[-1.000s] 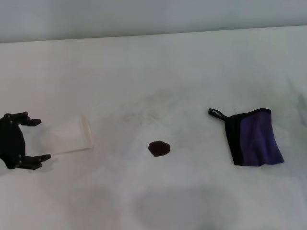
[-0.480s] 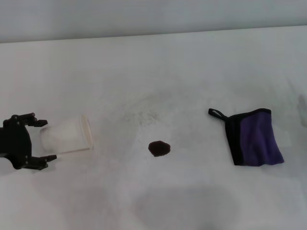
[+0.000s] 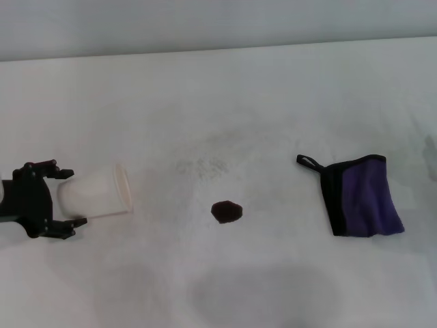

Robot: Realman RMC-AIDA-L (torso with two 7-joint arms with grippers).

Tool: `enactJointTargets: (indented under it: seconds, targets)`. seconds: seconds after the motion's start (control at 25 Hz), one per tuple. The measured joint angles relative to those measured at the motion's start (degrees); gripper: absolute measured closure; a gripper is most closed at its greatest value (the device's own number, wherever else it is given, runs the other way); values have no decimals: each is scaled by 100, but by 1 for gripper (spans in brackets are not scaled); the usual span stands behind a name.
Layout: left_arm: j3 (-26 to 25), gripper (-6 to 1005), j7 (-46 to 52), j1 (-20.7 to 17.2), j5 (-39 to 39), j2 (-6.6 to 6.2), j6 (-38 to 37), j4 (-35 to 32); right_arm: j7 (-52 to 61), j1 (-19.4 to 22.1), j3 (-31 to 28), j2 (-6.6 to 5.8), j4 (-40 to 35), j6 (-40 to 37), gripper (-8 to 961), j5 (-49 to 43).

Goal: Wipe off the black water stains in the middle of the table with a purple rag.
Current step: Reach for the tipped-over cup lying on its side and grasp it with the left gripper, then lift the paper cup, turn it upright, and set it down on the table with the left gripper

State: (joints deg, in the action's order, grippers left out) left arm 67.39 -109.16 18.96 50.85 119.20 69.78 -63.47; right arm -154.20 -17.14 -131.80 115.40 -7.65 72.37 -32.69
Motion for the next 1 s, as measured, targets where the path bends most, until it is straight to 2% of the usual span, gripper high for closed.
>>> enactJointTargets:
  seconds: [0.56,0.8,1.0]
  targets:
    - [294,123,18,200,12,-3,-445,358,13,0,-22,0,17,-41,388,9]
    - [375,187,12,221,187,1,-518,343,13,0,-30,-9,61,-48,389,39]
    - [364,297,22,209,682,-3,-486,215,11,0,-39,-21,131,-55,389,63]
